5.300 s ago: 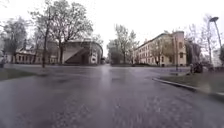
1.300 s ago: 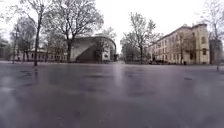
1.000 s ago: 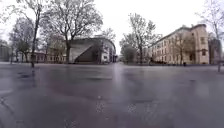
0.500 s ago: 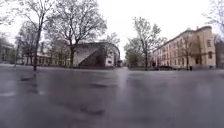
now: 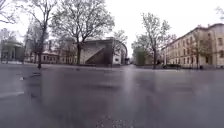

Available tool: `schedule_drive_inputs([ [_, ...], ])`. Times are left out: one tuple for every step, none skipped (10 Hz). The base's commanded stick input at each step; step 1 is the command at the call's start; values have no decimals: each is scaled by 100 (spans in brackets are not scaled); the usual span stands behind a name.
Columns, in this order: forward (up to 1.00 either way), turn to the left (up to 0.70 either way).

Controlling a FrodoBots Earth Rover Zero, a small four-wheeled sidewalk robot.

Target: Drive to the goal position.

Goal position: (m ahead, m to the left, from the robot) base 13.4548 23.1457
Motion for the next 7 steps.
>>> schedule_drive_inputs([
  [100,0],
  [100,0],
  [100,10],
  [100,40],
  [100,40],
  [100,40],
  [100,40],
])
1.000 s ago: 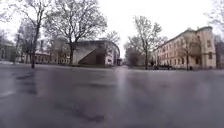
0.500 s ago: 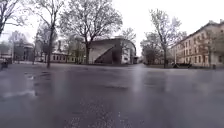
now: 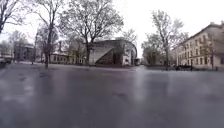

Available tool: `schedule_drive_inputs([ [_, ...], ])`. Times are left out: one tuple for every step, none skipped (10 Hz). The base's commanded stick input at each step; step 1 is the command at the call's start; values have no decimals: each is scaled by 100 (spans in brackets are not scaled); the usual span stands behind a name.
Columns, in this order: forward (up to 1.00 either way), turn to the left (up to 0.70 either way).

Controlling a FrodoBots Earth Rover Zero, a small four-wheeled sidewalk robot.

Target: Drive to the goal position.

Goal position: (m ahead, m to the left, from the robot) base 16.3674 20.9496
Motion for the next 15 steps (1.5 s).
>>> schedule_drive_inputs([
  [100,40],
  [100,40],
  [100,40],
  [100,40],
  [100,40],
  [100,40],
  [100,39],
  [100,28],
  [100,18],
  [100,7],
  [100,0],
  [100,0],
  [100,0],
  [100,0],
  [100,0],
])
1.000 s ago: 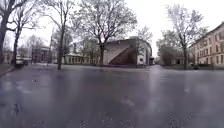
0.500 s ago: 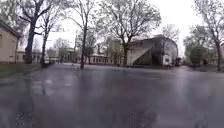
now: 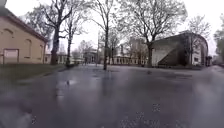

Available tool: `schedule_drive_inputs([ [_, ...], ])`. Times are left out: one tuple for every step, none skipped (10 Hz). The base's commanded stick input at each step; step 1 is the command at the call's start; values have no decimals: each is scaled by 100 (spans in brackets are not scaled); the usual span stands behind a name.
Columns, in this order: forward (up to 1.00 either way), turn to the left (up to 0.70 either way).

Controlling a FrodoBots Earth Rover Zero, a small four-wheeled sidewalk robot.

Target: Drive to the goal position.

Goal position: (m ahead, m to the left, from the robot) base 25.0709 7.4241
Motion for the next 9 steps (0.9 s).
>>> schedule_drive_inputs([
  [100,0],
  [100,0],
  [100,0],
  [100,0],
  [100,0],
  [100,0],
  [100,0],
  [100,0],
  [100,0],
])
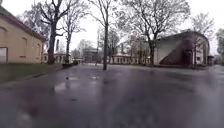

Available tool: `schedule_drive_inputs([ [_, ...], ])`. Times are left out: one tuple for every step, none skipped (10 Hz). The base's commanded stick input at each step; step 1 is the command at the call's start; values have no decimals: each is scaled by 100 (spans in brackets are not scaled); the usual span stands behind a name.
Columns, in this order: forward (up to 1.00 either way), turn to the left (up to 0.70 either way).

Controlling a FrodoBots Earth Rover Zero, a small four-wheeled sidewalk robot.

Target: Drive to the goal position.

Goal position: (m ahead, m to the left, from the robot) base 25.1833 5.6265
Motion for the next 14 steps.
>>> schedule_drive_inputs([
  [100,0],
  [100,0],
  [100,40],
  [100,40],
  [100,40],
  [100,40],
  [100,39],
  [100,22],
  [100,0],
  [100,0],
  [100,0],
  [100,0],
  [100,0],
  [100,0],
])
